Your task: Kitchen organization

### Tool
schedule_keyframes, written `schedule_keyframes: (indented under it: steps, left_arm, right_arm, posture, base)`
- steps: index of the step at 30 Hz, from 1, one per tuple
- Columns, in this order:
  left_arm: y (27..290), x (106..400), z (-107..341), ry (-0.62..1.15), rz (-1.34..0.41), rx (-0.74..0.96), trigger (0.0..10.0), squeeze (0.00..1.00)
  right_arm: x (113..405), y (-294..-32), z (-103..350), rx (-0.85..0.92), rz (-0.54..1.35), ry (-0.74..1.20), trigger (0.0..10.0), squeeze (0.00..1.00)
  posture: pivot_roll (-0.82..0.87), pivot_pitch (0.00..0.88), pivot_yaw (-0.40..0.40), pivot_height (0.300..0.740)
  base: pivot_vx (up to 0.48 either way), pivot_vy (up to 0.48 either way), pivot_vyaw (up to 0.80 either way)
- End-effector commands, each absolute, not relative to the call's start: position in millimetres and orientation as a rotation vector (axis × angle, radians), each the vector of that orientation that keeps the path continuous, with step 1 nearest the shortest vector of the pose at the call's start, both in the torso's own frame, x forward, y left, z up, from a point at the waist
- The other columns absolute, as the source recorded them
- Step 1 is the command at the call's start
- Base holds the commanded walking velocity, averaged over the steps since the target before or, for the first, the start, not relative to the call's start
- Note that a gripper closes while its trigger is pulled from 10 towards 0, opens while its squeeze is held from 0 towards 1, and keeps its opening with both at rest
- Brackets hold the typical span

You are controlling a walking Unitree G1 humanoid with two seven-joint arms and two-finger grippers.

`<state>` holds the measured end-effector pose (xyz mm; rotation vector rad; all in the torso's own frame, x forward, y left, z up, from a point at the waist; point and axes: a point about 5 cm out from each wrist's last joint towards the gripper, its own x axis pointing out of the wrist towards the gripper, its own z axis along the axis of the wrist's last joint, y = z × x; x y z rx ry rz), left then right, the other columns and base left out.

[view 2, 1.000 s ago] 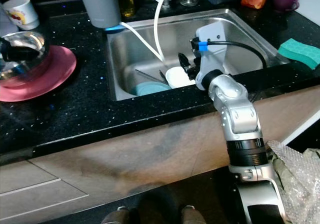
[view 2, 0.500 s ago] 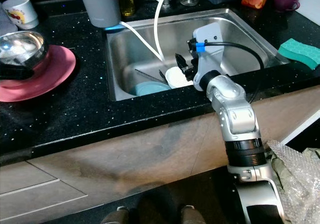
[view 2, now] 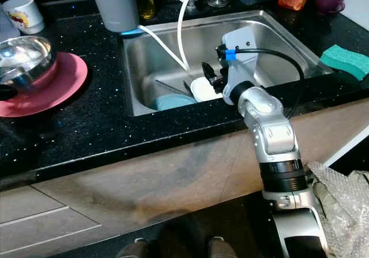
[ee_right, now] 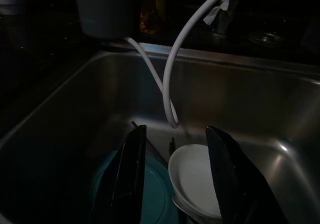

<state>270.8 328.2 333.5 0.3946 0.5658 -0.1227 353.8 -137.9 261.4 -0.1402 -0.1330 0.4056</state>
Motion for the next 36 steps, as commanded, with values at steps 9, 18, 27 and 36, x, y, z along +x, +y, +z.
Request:
schedule_keyframes:
  steps: [9,18,27,36]
  left_arm:
    - [342,272,330,0.545,-0.033,0.544,10.0,0.0]
    - [355,267,318,0.633,0.034,0.733,10.0,0.0]
    - [357,277,321,0.519,0.069,0.828,10.0,0.0]
    - [343,282,314,0.498,-0.005,0.752,10.0,0.0]
  right_arm:
    - [353,-138,259,-0.121,0.411,-0.121,10.0,0.0]
    - [354,-138,259,-0.112,0.409,-0.119,10.0,0.0]
    - [354,-138,259,-0.112,0.408,-0.121,10.0,0.0]
    - [354,-140,260,-0.114,0.403,-0.122,10.0,0.0]
  posture:
    - [0.05,0.129,0.007,0.74]
    - [0.05,0.131,0.006,0.74]
    - [0.05,0.132,0.008,0.74]
    - [0.05,0.133,0.01,0.74]
  base:
    - [0.0,0.0,0.0]
    - [0.0,0.0,0.0]
    - [0.0,0.0,0.0]
    - [0.0,0.0,0.0]
